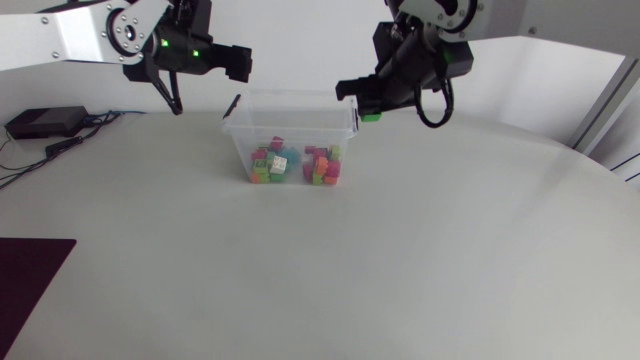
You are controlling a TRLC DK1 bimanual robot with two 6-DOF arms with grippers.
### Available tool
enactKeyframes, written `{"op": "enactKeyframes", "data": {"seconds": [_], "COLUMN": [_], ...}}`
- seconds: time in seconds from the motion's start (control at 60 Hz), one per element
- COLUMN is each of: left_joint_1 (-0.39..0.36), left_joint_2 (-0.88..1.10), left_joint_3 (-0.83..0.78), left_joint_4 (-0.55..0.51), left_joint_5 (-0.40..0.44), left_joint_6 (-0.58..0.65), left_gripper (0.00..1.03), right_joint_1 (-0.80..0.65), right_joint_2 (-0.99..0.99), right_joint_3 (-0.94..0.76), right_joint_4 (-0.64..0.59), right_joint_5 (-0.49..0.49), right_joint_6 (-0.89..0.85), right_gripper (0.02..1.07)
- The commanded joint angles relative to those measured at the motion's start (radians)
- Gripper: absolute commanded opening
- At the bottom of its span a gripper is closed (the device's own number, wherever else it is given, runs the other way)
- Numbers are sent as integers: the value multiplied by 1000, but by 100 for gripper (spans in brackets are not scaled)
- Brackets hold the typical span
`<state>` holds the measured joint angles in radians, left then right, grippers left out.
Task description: Place the duplo bricks in the container
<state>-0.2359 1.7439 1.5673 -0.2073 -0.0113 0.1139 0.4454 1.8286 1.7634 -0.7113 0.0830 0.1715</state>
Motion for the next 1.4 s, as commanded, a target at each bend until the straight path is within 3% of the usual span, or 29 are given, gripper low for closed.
{"op": "enactKeyframes", "data": {"seconds": [0.0, 0.433, 1.083, 1.133, 1.167, 1.217, 1.383], "left_joint_1": [15, 87, 132, 132, 132, 132, 156], "left_joint_2": [-49, -311, -488, -504, -515, -524, -573], "left_joint_3": [-70, -306, -492, -509, -521, -533, -584], "left_joint_4": [-7, -46, -70, -67, -63, -60, -27], "left_joint_5": [-12, 10, 59, 59, 60, 60, 88], "left_joint_6": [23, 99, 127, 125, 125, 125, 125], "left_gripper": [99, 99, 99, 99, 99, 99, 99], "right_joint_1": [19, 44, 79, 81, 85, 90, 96], "right_joint_2": [61, 225, 367, 379, 388, 399, 377], "right_joint_3": [73, 265, 350, 346, 344, 344, 297], "right_joint_4": [-7, 50, 335, 363, 375, 388, 449], "right_joint_5": [8, -2, -65, -61, -54, -48, -46], "right_joint_6": [-17, -64, -155, -164, -175, -185, -204], "right_gripper": [21, 21, 22, 37, 68, 103, 103]}}
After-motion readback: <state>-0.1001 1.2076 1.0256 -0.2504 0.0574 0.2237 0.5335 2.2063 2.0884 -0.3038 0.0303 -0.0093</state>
